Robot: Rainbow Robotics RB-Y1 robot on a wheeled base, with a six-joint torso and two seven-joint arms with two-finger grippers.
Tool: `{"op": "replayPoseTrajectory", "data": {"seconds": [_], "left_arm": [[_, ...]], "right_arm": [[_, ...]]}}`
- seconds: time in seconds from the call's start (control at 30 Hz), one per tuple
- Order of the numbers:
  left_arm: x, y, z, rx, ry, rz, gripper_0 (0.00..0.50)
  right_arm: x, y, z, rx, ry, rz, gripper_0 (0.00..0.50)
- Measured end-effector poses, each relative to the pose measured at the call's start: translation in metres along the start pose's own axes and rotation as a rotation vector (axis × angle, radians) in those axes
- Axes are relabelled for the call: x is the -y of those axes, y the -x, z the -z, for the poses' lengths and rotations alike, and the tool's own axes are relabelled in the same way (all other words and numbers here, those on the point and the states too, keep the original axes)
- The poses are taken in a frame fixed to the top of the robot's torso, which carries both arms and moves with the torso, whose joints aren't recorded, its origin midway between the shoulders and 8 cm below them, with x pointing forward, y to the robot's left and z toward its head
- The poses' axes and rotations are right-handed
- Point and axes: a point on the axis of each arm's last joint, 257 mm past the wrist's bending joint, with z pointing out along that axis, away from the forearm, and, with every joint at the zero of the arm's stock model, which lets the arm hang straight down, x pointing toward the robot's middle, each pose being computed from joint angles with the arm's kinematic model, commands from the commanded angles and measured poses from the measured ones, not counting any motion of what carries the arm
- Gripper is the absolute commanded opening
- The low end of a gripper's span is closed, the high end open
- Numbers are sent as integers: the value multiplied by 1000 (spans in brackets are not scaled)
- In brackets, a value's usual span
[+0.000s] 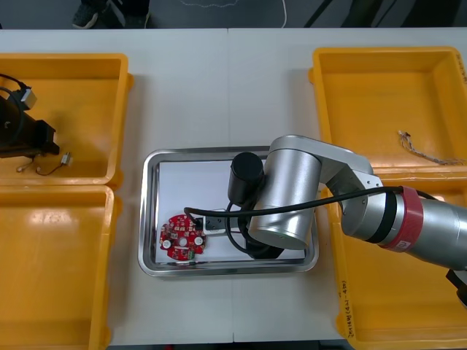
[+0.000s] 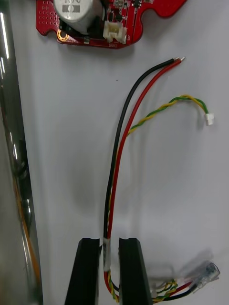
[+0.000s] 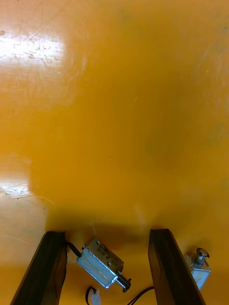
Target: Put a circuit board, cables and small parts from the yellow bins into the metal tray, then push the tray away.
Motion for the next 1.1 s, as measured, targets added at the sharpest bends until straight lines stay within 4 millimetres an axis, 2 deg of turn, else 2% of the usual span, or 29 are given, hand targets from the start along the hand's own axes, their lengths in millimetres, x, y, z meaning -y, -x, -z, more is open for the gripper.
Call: {"op": "replayPoseTrajectory", "data": {"seconds": [0.03,0.07,0.1,0.23,0.3,0.33,0.4,0.73,0.97,1.1], "left_arm": [[0,0,0,0,2,-1,347],[-1,0,0,1,5,-2,219],[-1,0,0,1,6,-2,134],[-1,0,0,1,6,-2,44],[-1,0,0,1,6,-2,33],[-1,0,0,1,6,-2,7],[-1,0,0,1,6,-2,0],[-1,0,0,1,5,-1,0],[4,-7,13,-51,-2,-10,0],[15,-5,35,-65,-18,-43,0]], "right_arm": [[0,0,0,0,0,0,400],[0,0,0,0,0,0,458],[0,0,0,0,0,0,500],[0,0,0,0,-1,0,500],[1,0,0,0,-1,1,500],[1,1,1,0,-2,1,500],[2,1,2,1,-5,2,500],[14,7,16,5,-13,12,500],[39,-8,45,-32,-16,-51,500],[58,-18,66,-36,-26,-112,500]]}}
